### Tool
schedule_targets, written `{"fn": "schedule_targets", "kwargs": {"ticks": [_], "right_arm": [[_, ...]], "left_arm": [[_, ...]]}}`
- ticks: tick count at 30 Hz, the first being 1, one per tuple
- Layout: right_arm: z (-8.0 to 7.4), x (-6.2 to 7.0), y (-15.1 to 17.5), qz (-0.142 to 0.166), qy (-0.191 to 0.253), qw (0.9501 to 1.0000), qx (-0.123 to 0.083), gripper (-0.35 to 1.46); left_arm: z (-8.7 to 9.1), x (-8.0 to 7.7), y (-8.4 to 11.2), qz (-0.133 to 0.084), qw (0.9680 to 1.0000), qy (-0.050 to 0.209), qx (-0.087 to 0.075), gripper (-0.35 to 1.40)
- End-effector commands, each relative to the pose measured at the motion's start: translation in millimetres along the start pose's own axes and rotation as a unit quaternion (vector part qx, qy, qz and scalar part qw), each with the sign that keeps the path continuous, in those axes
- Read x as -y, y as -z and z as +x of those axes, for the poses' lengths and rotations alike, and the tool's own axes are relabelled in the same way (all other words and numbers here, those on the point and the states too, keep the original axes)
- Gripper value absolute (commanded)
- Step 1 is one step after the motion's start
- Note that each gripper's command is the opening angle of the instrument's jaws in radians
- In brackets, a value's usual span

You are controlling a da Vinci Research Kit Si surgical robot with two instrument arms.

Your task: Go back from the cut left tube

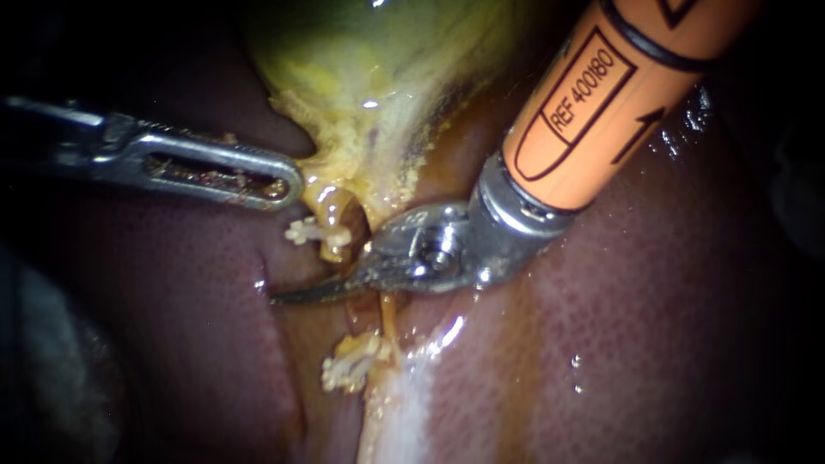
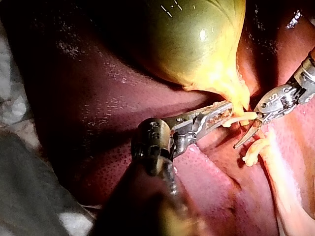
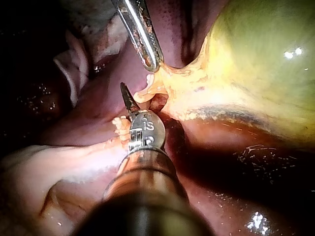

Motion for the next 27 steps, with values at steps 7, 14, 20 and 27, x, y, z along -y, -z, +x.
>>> {"fn": "schedule_targets", "kwargs": {"ticks": [7, 14, 20, 27], "right_arm": [[0.2, 0.5, -0.3, -0.023, 0.029, 0.9992, -0.018, 0.79], [0.3, 0.6, -0.5, -0.024, 0.031, 0.9991, -0.019, 1.15], [0.0, 0.7, -0.1, -0.023, 0.04, 0.9988, -0.018, 1.25], [-1.8, 2.8, 2.5, -0.088, 0.102, 0.9892, -0.057, 1.43]], "left_arm": [[0.0, 0.1, 0.0, 0.0, 1.0, 0.0, 0.0, -0.35], [0.0, 0.3, 0.2, 0.0, 1.0, 0.0, 0.0, -0.35], [0.0, 0.4, 0.2, 0.0, 1.0, 0.0, 0.0, -0.35], [0.1, 0.9, 0.6, -0.002, 1.0, -0.001, 0.001, -0.35]]}}
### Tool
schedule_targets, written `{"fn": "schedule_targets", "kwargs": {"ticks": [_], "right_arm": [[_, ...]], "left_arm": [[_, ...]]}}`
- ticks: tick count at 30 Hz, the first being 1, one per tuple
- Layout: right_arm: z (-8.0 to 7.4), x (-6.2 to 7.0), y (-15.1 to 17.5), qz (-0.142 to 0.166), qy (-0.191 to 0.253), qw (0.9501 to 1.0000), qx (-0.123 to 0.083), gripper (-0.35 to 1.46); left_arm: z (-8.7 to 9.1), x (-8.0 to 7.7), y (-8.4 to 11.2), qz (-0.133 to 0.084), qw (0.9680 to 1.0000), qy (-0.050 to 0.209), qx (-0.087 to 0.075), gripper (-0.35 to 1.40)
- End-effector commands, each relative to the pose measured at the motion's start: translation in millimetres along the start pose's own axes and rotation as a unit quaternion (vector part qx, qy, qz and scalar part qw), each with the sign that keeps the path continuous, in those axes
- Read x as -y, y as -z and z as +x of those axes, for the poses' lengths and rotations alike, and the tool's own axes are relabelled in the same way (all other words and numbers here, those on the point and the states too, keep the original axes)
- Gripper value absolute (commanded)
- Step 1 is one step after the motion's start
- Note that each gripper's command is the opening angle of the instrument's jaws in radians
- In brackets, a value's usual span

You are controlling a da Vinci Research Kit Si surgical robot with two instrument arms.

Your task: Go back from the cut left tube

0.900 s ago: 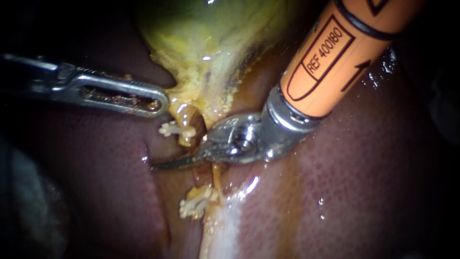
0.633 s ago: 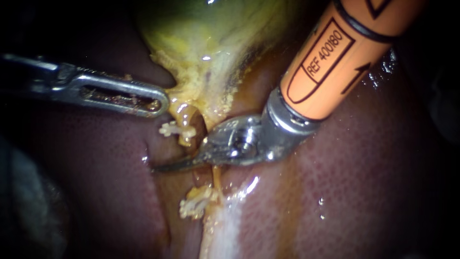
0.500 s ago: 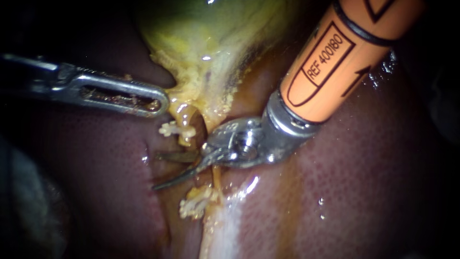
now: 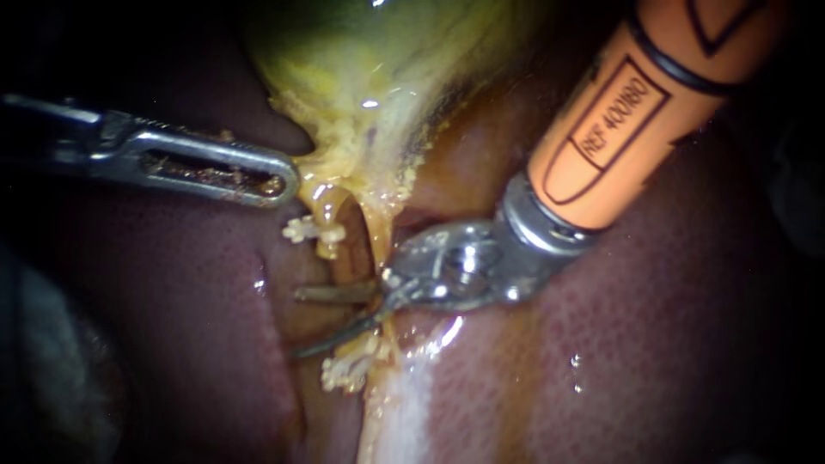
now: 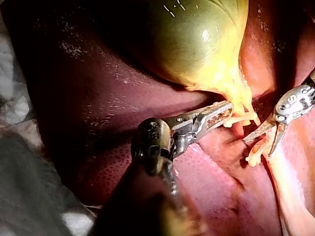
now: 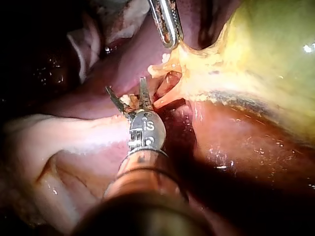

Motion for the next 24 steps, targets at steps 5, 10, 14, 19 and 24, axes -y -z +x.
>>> {"fn": "schedule_targets", "kwargs": {"ticks": [5, 10, 14, 19, 24], "right_arm": [[0.0, 1.0, 3.9, -0.049, 0.038, 0.998, -0.01, 1.43], [0.3, 1.0, 8.6, -0.091, 0.063, 0.9933, 0.032, 1.43], [0.2, 0.9, 11.9, -0.116, 0.075, 0.9867, 0.086, 1.43], [-0.8, 1.1, 14.9, -0.143, 0.067, 0.9803, 0.119, 1.43], [-1.8, 1.1, 16.5, -0.159, 0.068, 0.9773, 0.122, 1.45]], "left_arm": [[0.0, 0.3, 0.1, -0.001, 1.0, 0.0, 0.001, -0.35], [0.0, 0.4, 0.2, -0.001, 1.0, 0.0, 0.001, -0.35], [0.0, 0.4, 0.2, -0.001, 1.0, 0.0, 0.001, -0.35], [0.0, 0.5, 0.2, -0.002, 1.0, 0.0, 0.001, -0.35], [0.1, 0.5, 0.1, -0.001, 1.0, 0.0, 0.001, -0.35]]}}
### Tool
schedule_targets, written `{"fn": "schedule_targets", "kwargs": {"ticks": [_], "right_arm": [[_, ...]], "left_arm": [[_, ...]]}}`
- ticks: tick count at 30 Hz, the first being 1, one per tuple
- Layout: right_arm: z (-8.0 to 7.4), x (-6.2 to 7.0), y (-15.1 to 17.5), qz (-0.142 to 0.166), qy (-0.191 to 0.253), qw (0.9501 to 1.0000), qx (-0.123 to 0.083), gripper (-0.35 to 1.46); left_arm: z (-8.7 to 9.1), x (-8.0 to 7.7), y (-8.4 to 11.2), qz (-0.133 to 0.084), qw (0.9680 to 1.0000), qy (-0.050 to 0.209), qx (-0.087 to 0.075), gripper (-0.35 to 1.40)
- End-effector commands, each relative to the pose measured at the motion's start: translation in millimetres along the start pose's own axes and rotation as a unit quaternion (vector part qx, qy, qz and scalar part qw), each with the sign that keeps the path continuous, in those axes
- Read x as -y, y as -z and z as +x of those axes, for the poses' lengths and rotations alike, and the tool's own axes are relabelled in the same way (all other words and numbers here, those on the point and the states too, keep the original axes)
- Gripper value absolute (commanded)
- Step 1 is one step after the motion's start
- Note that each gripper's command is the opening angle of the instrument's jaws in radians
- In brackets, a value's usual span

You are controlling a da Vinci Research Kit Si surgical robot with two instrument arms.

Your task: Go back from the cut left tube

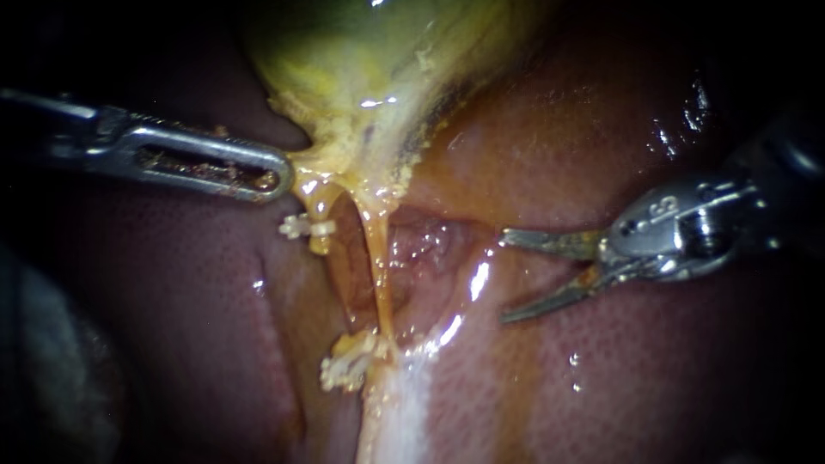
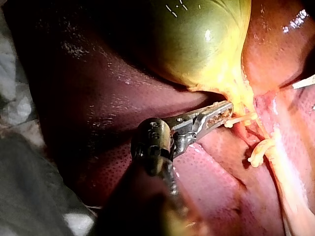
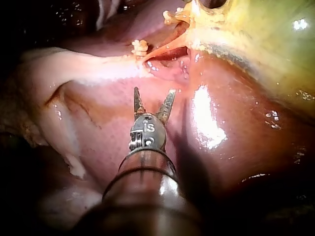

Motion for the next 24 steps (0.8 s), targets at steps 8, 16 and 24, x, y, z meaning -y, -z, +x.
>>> {"fn": "schedule_targets", "kwargs": {"ticks": [8, 16, 24], "right_arm": [[-0.4, -0.3, 0.2, -0.01, -0.001, 0.9999, 0.0, 1.45], [-0.7, -0.4, 0.4, -0.01, -0.001, 1.0, 0.0, 1.45], [-0.7, -0.4, 0.5, -0.01, -0.001, 1.0, 0.0, 1.45]], "left_arm": [[-0.5, 1.0, -1.7, 0.004, 1.0, -0.003, -0.003, -0.35], [-1.8, 2.8, -4.5, 0.002, 0.9999, -0.012, -0.003, -0.35], [-2.2, 3.2, -5.3, 0.002, 0.9999, -0.011, -0.001, -0.35]]}}
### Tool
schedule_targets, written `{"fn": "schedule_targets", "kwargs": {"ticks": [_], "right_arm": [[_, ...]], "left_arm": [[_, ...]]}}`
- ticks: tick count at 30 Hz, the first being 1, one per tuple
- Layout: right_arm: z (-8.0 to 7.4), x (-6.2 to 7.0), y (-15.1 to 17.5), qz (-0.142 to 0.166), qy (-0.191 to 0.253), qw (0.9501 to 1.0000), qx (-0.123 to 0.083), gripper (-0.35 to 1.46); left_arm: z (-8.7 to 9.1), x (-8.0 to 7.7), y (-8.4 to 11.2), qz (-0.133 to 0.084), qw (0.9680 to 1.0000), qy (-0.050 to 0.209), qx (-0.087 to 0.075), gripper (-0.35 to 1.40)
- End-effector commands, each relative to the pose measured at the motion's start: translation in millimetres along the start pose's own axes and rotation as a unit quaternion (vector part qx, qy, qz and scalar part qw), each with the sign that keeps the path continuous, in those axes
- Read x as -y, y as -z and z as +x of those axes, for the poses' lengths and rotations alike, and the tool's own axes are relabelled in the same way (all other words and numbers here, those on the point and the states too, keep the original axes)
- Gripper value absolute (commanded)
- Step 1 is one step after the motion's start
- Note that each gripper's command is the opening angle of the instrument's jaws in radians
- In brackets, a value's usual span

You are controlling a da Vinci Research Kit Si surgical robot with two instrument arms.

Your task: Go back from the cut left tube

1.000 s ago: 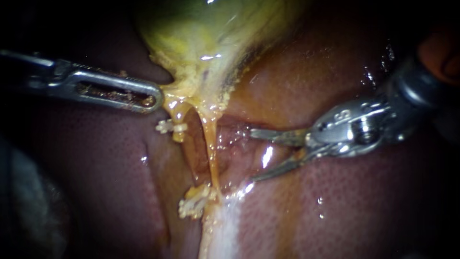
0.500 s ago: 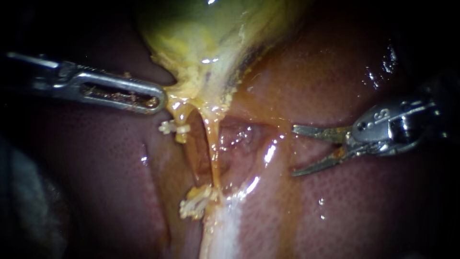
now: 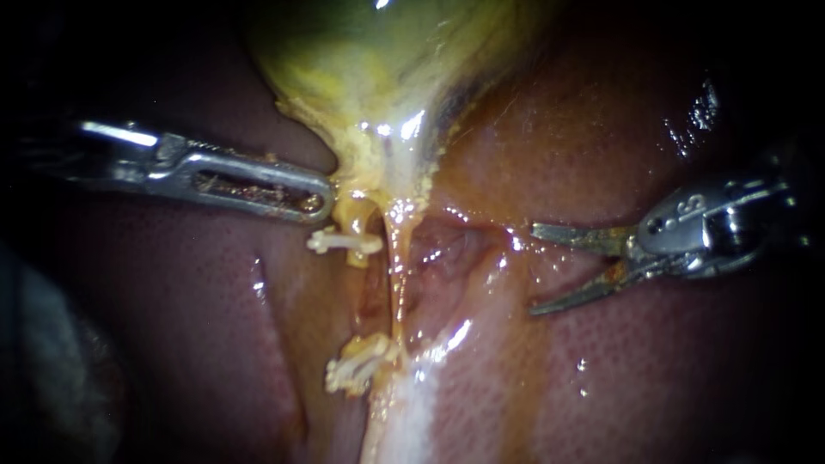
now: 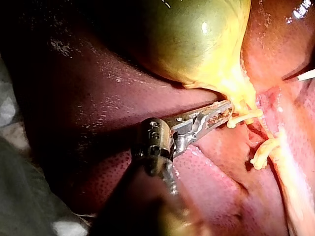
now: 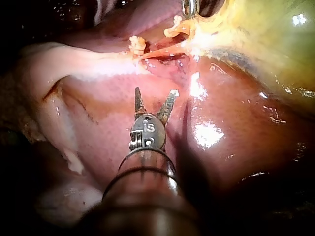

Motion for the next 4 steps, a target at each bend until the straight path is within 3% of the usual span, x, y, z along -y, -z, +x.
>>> {"fn": "schedule_targets", "kwargs": {"ticks": [1, 4], "right_arm": [[0.0, 0.0, 0.0, 0.0, 0.0, 1.0, 0.0, 1.45], [0.3, 0.0, 0.0, 0.0, -0.001, 1.0, 0.0, 1.45]], "left_arm": [[0.0, 0.0, 0.1, 0.0, 1.0, 0.0, 0.0, -0.35], [-0.1, 0.0, 0.3, 0.0, 1.0, 0.0, 0.001, -0.35]]}}
